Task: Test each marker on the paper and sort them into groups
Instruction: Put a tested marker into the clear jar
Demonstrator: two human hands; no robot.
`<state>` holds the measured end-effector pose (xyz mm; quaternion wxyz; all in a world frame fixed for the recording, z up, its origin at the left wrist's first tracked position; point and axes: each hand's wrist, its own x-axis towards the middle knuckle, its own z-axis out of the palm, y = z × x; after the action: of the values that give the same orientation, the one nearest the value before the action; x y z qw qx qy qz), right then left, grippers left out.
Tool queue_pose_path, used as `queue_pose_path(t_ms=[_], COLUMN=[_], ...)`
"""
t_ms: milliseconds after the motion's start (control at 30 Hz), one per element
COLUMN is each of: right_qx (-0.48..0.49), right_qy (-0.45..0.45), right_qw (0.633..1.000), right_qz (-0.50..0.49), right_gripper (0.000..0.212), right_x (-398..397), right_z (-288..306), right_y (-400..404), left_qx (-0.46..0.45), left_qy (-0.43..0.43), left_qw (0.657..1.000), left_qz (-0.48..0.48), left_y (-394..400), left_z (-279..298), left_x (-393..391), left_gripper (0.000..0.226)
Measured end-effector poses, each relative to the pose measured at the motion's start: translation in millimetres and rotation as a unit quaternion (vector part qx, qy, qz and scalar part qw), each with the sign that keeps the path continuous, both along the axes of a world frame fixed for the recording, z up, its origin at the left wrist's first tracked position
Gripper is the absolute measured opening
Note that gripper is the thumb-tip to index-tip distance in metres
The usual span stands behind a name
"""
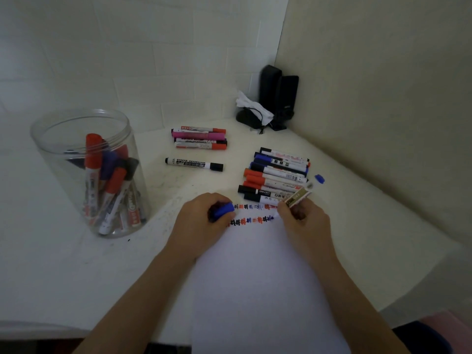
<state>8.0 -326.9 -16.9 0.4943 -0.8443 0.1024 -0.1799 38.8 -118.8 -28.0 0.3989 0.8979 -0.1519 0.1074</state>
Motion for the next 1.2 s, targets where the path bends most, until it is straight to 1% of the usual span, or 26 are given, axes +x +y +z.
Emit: queue_pose_path(t_ms=[100, 167, 267, 333, 400, 467, 533, 600, 667, 867, 1033, 1167, 1200], right_qx=[0.071, 0.108, 0.169, 0.193, 0.238, 0.3, 0.333, 0.338, 0.341, 0.335, 0.32, 0.3, 0.293], right_qy=[-0.017, -0.021, -0.023, -0.013, 0.004, 0.009, 0.013, 0.028, 0.037, 0.033, 0.028, 0.03, 0.034], right_qw=[0.997, 0.993, 0.985, 0.981, 0.971, 0.954, 0.941, 0.937, 0.935, 0.935, 0.937, 0.945, 0.947], right_qz=[-0.029, -0.031, -0.029, -0.024, -0.008, 0.025, 0.059, 0.082, 0.094, 0.109, 0.135, 0.127, 0.129], right_gripper=[0.011, 0.013, 0.01, 0.011, 0.017, 0.029, 0.031, 0.024, 0.02, 0.028, 0.024, 0.041, 0.04], right_x=[5, 6, 5, 3, 0, -6, -16, -27, -39, -56, -65, -67, -68], right_z=[-2, -1, 2, 8, 18, 29, 39, 44, 47, 55, 60, 59, 59], right_y=[-6, -7, -5, -4, -3, -2, 3, 13, 27, 51, 63, 64, 64], left_qx=[-0.003, -0.012, -0.071, -0.088, -0.09, -0.086, -0.119, -0.161, -0.182, -0.183, -0.188, -0.194, -0.189], left_qy=[0.004, 0.014, 0.031, 0.045, 0.05, 0.048, 0.048, 0.056, 0.059, 0.045, 0.035, 0.036, 0.033], left_qw=[1.0, 1.0, 0.997, 0.995, 0.995, 0.995, 0.991, 0.985, 0.98, 0.979, 0.977, 0.976, 0.977], left_qz=[-0.001, -0.001, 0.008, 0.013, 0.004, -0.008, -0.021, -0.036, -0.049, -0.071, -0.09, -0.089, -0.088], left_y=[0, 0, 0, 1, 3, 6, 8, 8, 6, 13, 17, 20, 21], left_z=[-1, 1, 4, 8, 11, 17, 23, 28, 32, 43, 50, 54, 54], left_x=[1, 1, -1, -4, -7, -15, -27, -39, -47, -60, -66, -69, -70], left_gripper=[0.024, 0.027, 0.028, 0.03, 0.031, 0.03, 0.028, 0.023, 0.017, 0.011, 0.011, 0.01, 0.01])
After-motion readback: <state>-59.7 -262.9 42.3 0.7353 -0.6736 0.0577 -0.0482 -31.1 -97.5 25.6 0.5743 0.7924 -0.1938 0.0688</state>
